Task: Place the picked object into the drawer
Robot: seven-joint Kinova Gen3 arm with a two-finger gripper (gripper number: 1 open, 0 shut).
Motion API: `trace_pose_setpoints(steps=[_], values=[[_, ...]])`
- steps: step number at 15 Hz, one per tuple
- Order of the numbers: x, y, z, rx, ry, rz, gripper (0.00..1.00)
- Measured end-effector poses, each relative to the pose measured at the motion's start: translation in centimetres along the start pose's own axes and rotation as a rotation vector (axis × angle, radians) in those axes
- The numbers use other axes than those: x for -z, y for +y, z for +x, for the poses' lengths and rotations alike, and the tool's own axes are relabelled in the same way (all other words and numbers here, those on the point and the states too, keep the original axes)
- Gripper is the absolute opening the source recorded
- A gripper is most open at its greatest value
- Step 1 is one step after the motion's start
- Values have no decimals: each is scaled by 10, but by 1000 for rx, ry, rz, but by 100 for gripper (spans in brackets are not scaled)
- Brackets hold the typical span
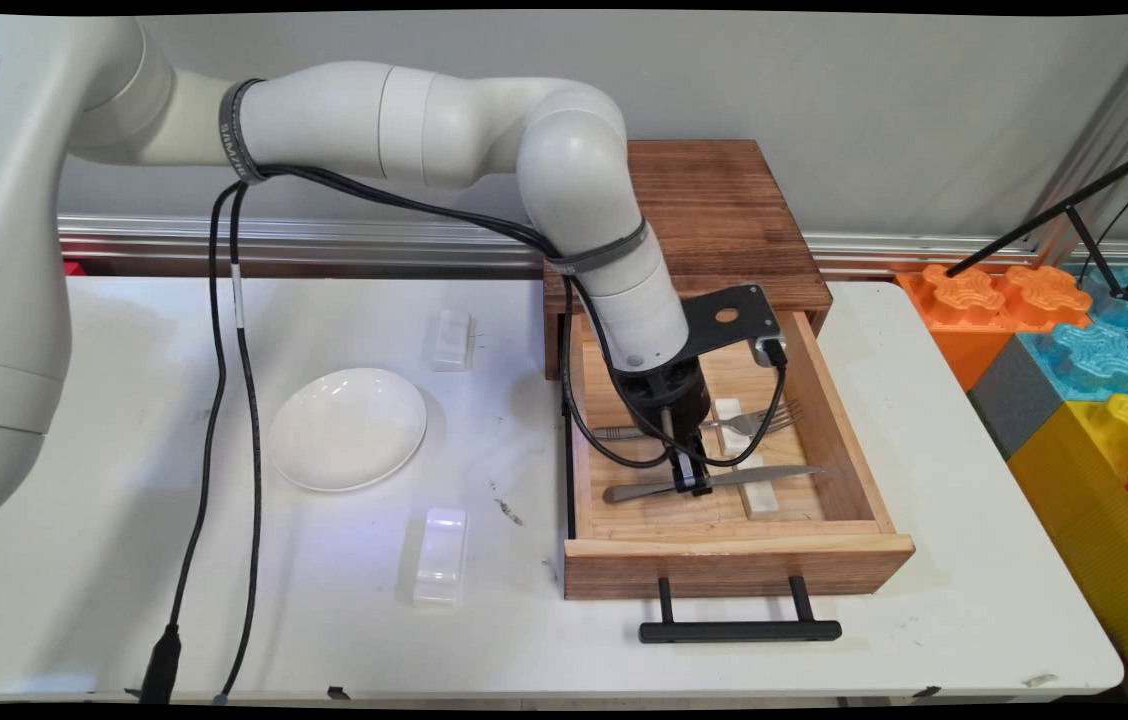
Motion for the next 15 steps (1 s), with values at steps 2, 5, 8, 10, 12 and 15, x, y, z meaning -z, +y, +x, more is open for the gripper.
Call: trace_pose_setpoints(steps=[2,5,8,10,12,15], values=[[-1,0,-1,0,-1,0,0],[-3,0,-3,-1,-1,-1,0],[-3,1,-2,-6,5,-3,100],[-3,1,-2,-8,8,-4,100],[-3,1,-1,-10,12,-5,100],[0,1,1,-10,22,-6,100]])
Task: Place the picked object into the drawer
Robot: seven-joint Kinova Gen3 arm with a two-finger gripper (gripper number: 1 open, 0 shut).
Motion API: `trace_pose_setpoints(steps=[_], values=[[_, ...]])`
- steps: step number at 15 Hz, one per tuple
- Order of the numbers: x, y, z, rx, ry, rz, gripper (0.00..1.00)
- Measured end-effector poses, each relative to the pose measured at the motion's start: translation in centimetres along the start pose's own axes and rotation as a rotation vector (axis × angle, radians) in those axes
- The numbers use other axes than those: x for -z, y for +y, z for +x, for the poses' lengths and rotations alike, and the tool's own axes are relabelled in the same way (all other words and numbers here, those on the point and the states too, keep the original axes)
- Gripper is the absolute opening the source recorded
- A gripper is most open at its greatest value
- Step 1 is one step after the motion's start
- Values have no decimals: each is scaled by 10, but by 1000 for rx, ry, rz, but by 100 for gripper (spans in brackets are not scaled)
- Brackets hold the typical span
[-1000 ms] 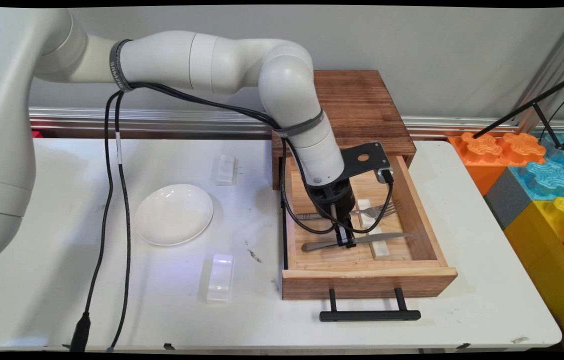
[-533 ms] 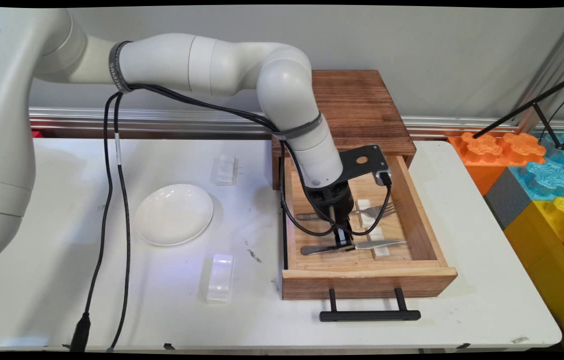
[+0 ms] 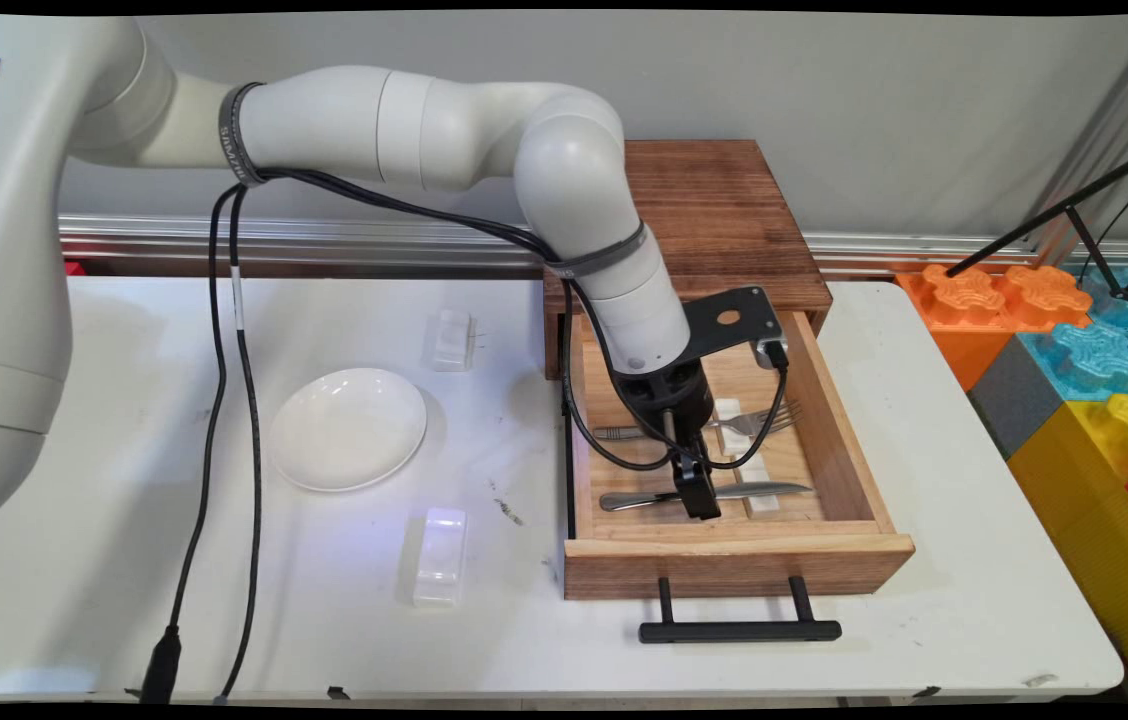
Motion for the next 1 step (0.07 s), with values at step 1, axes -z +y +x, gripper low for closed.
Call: trace_pose_setpoints(steps=[1], values=[[2,0,2,0,6,1,100]])
